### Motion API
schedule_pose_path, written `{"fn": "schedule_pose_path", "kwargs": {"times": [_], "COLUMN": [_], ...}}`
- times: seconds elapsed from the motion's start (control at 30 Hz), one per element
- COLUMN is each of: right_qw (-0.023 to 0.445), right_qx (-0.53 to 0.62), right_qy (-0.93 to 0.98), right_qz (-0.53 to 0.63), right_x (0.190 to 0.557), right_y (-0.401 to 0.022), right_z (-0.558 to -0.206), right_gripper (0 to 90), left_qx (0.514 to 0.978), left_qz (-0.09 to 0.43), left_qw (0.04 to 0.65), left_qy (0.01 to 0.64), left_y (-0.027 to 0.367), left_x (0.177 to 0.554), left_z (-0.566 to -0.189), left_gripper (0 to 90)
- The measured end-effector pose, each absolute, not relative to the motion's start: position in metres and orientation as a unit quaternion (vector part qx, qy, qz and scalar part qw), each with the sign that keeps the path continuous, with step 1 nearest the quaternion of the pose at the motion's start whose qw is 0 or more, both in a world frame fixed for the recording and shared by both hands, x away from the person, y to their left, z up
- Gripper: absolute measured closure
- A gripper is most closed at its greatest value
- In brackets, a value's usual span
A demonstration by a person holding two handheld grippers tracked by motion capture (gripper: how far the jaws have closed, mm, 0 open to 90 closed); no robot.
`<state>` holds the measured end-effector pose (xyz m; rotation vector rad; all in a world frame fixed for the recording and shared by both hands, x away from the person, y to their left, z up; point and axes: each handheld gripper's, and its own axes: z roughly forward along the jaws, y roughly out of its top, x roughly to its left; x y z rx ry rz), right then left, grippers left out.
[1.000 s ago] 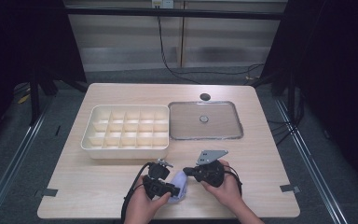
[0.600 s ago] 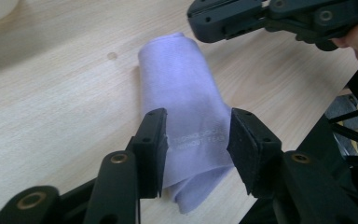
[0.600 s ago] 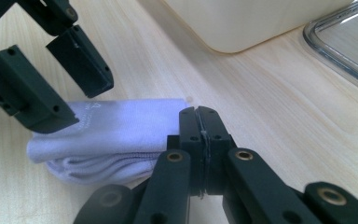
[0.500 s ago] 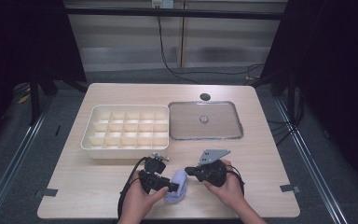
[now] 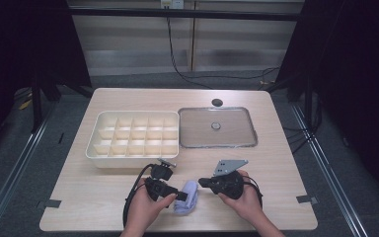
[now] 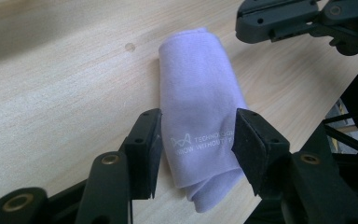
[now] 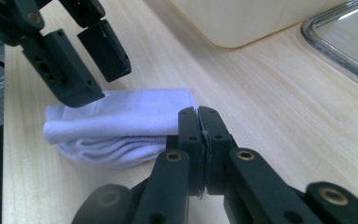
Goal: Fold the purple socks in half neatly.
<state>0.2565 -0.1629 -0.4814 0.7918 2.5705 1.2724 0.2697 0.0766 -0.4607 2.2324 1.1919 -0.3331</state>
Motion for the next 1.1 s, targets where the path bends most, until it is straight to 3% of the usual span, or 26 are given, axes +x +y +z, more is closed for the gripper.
{"fn": "schedule_pose_path", "kwargs": {"times": [1.1], "right_qw": [0.065], "right_qx": [0.227], "right_qy": [0.890], "right_qz": [0.391], "right_x": [0.235], "right_y": [-0.161], "right_z": [-0.499], "right_gripper": [88.7], "left_qx": [0.839], "left_qz": [-0.139], "left_qw": [0.274], "left_qy": [0.450], "left_y": [0.081], "left_x": [0.280], "left_z": [-0.469], "left_gripper": [48.1]}}
